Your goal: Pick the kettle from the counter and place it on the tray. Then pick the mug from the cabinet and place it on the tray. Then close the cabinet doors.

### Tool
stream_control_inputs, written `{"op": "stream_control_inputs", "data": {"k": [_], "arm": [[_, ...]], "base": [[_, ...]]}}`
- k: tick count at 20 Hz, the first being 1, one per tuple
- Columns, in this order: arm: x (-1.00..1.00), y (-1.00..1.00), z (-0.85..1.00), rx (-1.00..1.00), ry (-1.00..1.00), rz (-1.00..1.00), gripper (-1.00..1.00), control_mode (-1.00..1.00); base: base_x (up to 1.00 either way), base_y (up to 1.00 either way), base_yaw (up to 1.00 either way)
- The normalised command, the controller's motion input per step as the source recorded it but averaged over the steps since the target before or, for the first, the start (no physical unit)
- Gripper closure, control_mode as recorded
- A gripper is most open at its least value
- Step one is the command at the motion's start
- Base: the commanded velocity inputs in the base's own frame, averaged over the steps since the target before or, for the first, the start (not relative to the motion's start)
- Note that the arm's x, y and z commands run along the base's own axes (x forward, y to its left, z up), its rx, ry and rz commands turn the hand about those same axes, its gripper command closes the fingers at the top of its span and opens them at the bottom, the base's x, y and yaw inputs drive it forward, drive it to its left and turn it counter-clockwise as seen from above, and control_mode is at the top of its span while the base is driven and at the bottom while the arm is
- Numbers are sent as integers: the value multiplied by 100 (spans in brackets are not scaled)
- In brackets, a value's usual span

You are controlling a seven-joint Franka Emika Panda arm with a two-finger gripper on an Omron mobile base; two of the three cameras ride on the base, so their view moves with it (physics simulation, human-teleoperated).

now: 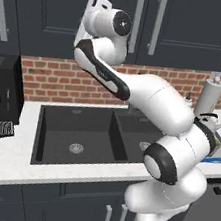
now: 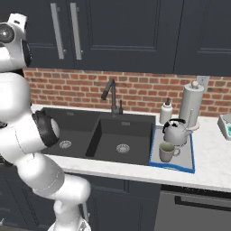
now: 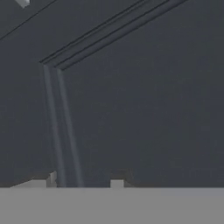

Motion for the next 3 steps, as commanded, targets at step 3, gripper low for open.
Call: {"op": "stream_control_inputs", "data": {"k": [3], "arm": [[54,-30,-19,6,0,13,-100,-100]], "base": [[0,0,0]]}}
